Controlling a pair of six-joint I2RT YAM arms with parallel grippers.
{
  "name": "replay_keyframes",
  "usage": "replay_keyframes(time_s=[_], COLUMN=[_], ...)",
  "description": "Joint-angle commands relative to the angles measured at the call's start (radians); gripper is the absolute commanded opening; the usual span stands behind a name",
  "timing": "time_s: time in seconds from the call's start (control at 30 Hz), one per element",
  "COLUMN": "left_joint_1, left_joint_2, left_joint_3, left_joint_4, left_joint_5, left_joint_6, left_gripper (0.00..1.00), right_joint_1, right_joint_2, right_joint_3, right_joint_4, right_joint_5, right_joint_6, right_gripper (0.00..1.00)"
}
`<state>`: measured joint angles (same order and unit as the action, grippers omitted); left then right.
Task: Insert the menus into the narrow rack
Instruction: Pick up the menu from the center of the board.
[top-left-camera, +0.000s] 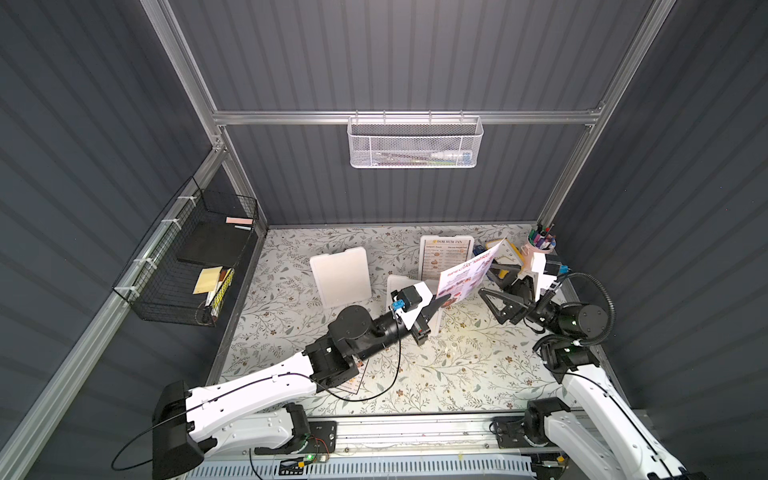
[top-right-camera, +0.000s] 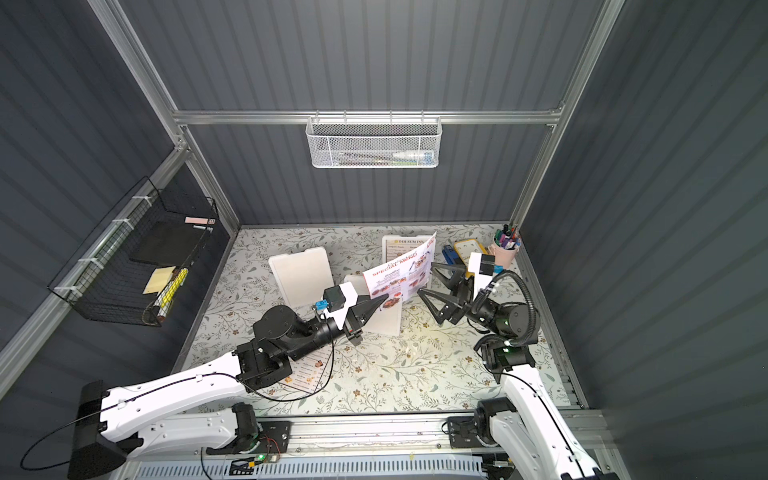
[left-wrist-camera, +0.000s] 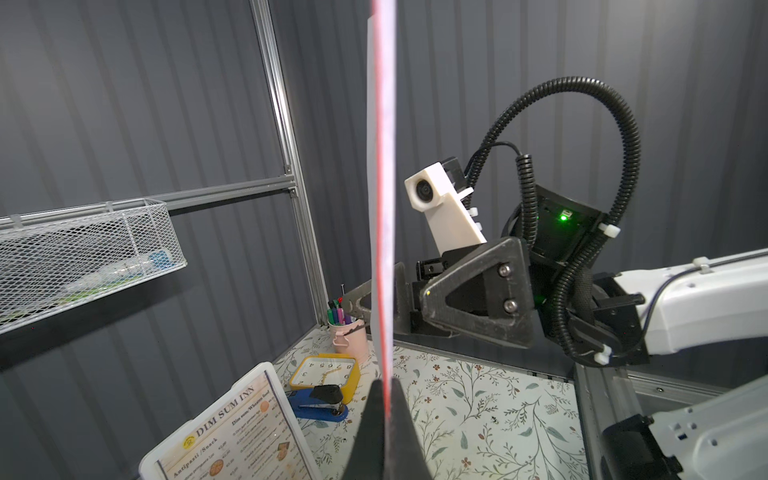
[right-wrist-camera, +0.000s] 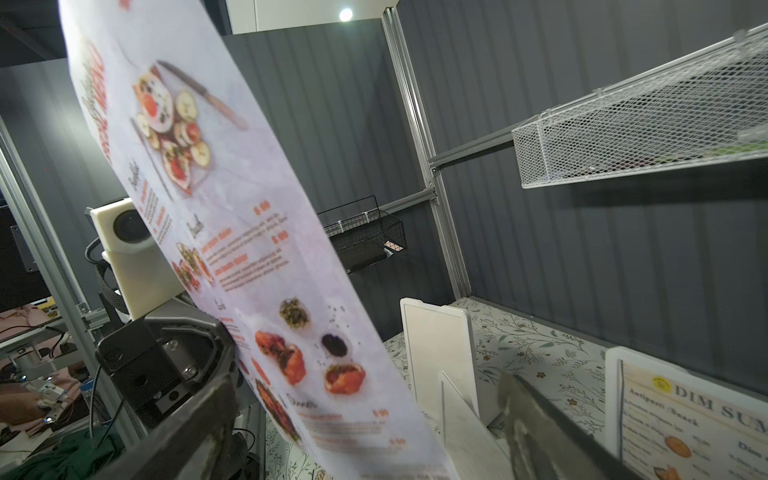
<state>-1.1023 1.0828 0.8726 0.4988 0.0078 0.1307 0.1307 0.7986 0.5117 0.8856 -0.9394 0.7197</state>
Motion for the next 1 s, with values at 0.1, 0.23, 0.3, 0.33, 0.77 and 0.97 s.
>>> replay_keyframes(time_s=[0.1, 0.23, 0.3, 0.33, 0.77, 0.97], left_joint_1=[0.005, 0.005, 0.005, 0.005, 0.006, 0.006], left_joint_2=[0.041, 0.055, 0.060, 0.061, 0.066, 0.077], left_joint_3=[0.015, 0.020, 0.022, 0.024, 0.032, 0.038], left_joint_4=[-0.003, -0.007, -0.008, -0.010, -0.032, -0.034], left_joint_5=[0.002, -0.028, -0.044, -0.050, -0.140, -0.138], left_joint_6=[-0.023, -0.032, -0.036, -0.036, -0.063, -0.060], left_gripper=[0.00, 0.00, 0.00, 0.00, 0.00, 0.00], right_joint_1=[-0.002, 0.001, 0.005, 0.007, 0.019, 0.027], right_joint_2=[0.046, 0.045, 0.039, 0.034, -0.022, -0.052], right_joint_3=[0.051, 0.046, 0.038, 0.034, 0.012, 0.023], right_joint_4=[0.129, 0.155, 0.158, 0.159, 0.082, -0.006], right_joint_5=[-0.067, -0.084, -0.088, -0.089, -0.076, -0.052], right_joint_6=[0.037, 0.050, 0.048, 0.045, -0.007, -0.043], right_gripper=[0.99, 0.99, 0.96, 0.93, 0.61, 0.35])
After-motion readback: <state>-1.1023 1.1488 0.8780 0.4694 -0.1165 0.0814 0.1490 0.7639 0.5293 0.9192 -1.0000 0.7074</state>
